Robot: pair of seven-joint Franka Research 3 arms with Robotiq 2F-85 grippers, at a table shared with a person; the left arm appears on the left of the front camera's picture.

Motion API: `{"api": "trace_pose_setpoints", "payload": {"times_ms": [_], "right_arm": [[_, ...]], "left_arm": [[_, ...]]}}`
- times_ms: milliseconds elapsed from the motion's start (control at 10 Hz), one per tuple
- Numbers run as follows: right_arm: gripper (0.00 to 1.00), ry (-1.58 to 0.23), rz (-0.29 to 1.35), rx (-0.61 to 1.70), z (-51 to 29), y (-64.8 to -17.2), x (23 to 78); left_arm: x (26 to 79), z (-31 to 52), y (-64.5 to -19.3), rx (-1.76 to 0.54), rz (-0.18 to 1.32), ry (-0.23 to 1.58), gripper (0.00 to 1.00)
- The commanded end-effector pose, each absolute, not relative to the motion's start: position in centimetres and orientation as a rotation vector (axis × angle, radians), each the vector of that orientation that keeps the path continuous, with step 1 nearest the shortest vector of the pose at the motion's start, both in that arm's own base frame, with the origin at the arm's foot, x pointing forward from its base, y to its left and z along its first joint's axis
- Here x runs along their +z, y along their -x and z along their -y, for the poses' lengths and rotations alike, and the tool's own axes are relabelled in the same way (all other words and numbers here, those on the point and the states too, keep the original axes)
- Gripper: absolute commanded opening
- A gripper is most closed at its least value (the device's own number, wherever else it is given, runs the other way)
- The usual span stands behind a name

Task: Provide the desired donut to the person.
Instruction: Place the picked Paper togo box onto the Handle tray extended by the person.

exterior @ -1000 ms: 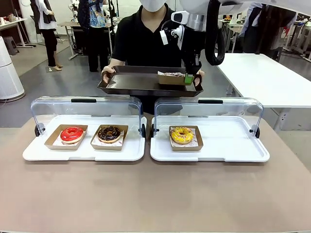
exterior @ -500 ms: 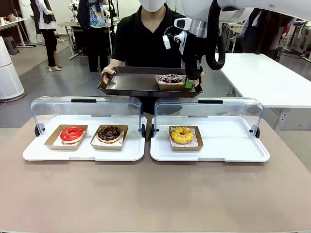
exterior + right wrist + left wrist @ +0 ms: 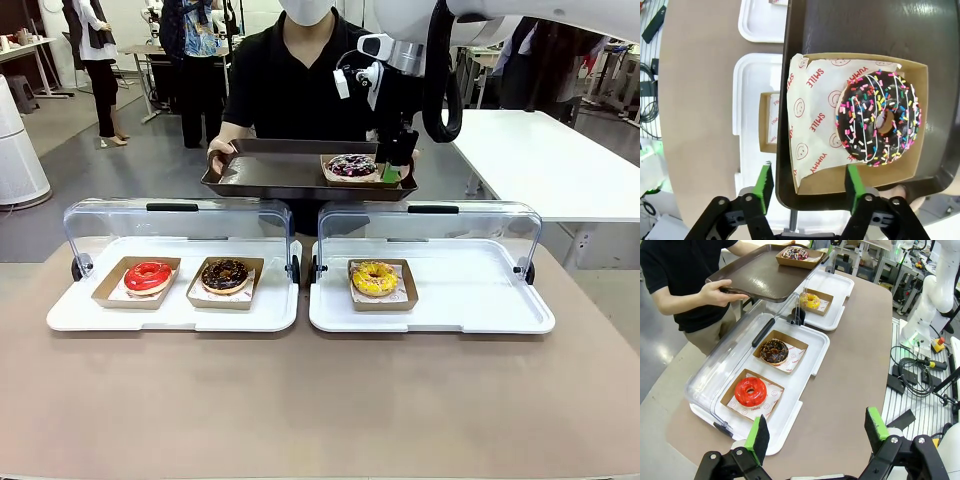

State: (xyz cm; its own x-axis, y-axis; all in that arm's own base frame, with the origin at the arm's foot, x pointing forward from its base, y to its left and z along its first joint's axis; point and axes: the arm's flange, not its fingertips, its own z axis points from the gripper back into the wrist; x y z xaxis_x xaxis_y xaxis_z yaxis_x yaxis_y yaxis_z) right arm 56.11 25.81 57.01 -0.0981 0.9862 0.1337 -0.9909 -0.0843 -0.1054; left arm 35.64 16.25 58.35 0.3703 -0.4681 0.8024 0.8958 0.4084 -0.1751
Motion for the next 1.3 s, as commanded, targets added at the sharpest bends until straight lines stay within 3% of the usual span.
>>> {"api": "trace_pose_setpoints", "payload": {"times_ms": [0,600,800,1200], "right_arm": [[1.0,-0.041,0.205,1.67,-25.4,-55.8,56.5],[1.0,-0.056,0.128,1.681,-24.6,-54.6,56.8],[1.0,-0.025,0.017,1.673,-20.5,-50.4,58.6],[1.0,0.048,0.06,1.61,-6.8,-41.9,58.9]], "left_arm": [[58.4,-16.3,-35.6,-0.972,0.759,0.69,1.0],[58.4,-16.3,-35.6,-0.972,0.759,0.69,1.0],[58.4,-16.3,-35.6,-0.972,0.759,0.69,1.0],[58.4,-16.3,-35.6,-0.972,0.759,0.69,1.0]]}}
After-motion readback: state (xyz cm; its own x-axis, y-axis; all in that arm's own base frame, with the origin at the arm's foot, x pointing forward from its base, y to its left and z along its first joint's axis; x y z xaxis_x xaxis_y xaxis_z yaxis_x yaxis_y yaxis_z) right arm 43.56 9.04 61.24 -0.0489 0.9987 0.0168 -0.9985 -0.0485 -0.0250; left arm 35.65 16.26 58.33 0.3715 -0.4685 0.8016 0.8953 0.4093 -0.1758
